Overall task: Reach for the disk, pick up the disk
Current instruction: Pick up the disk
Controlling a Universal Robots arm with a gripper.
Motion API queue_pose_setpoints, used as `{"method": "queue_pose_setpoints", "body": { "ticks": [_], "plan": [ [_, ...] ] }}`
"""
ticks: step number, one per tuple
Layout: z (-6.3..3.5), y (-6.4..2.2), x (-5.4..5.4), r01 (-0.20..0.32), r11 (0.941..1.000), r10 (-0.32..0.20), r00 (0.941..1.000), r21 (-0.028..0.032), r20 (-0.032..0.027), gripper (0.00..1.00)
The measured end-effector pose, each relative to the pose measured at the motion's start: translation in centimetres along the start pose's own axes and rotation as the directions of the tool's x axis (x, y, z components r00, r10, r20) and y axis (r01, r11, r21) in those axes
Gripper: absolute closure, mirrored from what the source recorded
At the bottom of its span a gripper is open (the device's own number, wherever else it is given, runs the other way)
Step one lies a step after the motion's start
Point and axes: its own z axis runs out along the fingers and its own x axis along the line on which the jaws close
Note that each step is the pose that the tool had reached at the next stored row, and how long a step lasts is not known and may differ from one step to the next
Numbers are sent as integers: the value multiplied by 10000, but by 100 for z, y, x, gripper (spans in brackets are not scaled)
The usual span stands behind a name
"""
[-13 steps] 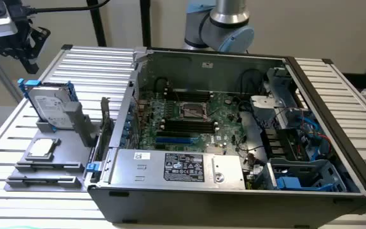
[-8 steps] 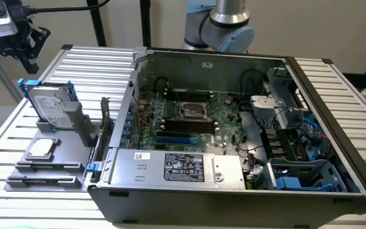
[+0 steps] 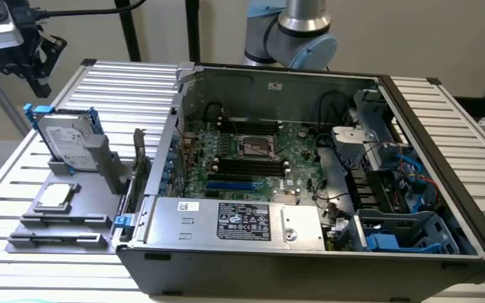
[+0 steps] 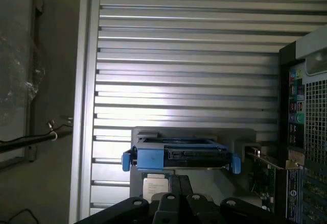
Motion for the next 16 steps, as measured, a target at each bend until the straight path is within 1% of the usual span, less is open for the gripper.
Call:
{"method": "queue_pose_setpoints", "body": {
  "ticks": [3, 5, 10, 12, 16],
  "plan": [
    [2, 11, 45, 0, 10000, 0, 10000, -1, 2, 89],
    [3, 28, 78, 1, 10000, -1, 10000, 13, 3, 89],
    [5, 79, 202, -1, 10000, 1, 10000, 100, 6, 89],
    [5, 87, 219, 0, 9999, -1, 10000, 126, 5, 89],
    [5, 87, 220, 2, 9999, -2, 10000, 128, 4, 89]
  ]
}}
